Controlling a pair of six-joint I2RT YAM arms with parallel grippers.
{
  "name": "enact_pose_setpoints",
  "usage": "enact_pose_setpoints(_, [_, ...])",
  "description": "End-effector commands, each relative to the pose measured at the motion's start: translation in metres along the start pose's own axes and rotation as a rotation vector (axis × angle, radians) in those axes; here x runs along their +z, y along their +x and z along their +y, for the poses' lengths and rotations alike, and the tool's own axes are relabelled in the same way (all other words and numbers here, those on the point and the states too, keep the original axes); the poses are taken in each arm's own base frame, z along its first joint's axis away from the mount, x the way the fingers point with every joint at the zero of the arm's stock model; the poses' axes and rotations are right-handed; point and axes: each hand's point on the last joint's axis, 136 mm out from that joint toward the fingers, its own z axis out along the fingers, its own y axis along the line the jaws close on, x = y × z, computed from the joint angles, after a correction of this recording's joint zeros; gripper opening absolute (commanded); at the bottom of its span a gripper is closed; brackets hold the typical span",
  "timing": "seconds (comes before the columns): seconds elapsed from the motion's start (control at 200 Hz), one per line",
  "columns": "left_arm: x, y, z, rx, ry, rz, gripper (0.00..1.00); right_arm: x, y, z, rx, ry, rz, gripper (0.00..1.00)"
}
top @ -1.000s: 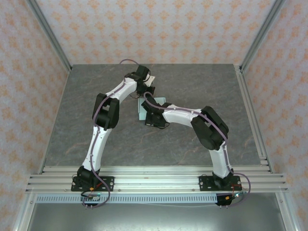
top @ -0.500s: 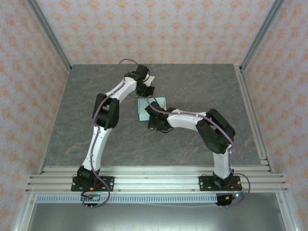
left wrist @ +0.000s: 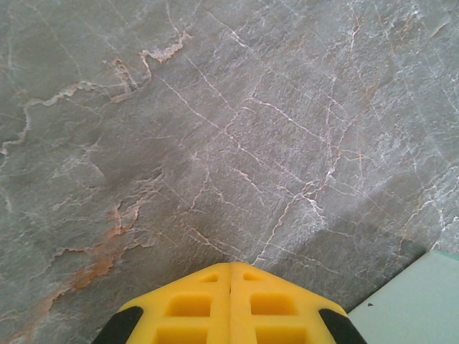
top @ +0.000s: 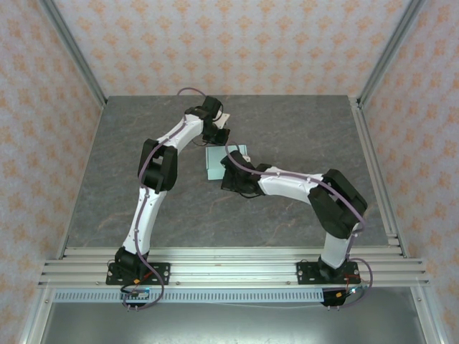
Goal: Fold the paper box
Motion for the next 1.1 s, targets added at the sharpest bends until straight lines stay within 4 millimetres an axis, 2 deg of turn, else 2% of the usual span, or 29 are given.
enact_pose_setpoints(0.0, [0.012, 0.025, 0.018, -0.054, -0.032, 0.095, 0.02, 0.009, -0.02, 0.008, 0.039, -0.018, -0.04, 0.03])
enact_pose_setpoints(0.235, [0.013, 0.025, 0.019, -0.054, -0.031, 0.097, 0.02, 0.025, -0.023, 0.002, 0.063, 0.004, -0.024, 0.03])
enact_pose_setpoints(0.816, [0.02, 0.035, 0.017, -0.059, -0.011, 0.122, 0.0, 0.046, -0.028, -0.004, 0.053, 0.038, -0.054, 0.02])
enact_pose_setpoints(1.096, [0.025, 0.043, 0.017, -0.062, -0.004, 0.145, 0.0, 0.049, -0.034, -0.005, 0.056, 0.006, -0.119, 0.03])
